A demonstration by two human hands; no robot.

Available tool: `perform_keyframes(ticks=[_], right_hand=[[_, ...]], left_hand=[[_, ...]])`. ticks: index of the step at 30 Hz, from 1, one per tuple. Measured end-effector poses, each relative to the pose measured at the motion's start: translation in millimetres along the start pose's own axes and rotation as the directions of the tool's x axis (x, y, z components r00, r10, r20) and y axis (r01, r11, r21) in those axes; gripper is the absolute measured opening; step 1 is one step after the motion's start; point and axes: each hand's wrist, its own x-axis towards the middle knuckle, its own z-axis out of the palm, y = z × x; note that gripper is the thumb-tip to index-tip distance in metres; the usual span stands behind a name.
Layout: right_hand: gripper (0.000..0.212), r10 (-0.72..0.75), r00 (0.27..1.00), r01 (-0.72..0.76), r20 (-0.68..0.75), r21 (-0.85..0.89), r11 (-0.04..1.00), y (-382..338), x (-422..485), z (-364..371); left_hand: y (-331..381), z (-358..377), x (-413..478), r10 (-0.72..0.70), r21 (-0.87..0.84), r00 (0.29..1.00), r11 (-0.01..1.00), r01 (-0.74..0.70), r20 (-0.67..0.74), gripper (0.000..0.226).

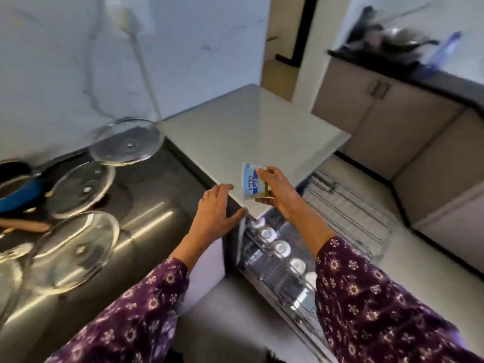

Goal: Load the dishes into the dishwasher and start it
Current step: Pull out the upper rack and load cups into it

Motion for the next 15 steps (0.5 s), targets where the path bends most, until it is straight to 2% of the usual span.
perform_keyframes(ticks=[3, 7, 11, 13, 15], right_hand=[[0.043, 0.035, 0.988, -0.036, -0.153, -0.007, 0.999, 23.4, 9.4, -71.7], [0.031, 0.085, 0.959, -0.085, -0.270, 0.012, 0.996, 69.0, 17.3, -150.6], [0.046, 0.221, 0.913, -0.217, -0.342, 0.051, 0.975, 115.4, 18.6, -208.1], [0.054, 0.246, 0.885, -0.271, -0.395, -0.008, 0.962, 139.3, 18.8, -229.4], [0.061, 0.227, 0.863, -0.321, -0.451, -0.142, 0.937, 162.3, 17.0, -244.7]], left_hand=[[32.6, 54.6, 35.1, 0.125, 0.071, 0.985, 0.988, -0.135, 0.121, 0.069], [57.3, 112.1, 70.0, 0.227, 0.166, 0.942, 0.948, -0.272, 0.247, 0.061], [59.8, 149.0, 99.9, 0.265, 0.251, 0.895, 0.896, -0.366, 0.358, 0.062], [53.4, 162.1, 109.2, 0.274, 0.283, 0.883, 0.875, -0.393, 0.381, 0.063], [45.3, 171.7, 113.9, 0.297, 0.295, 0.877, 0.859, -0.418, 0.379, 0.062]])
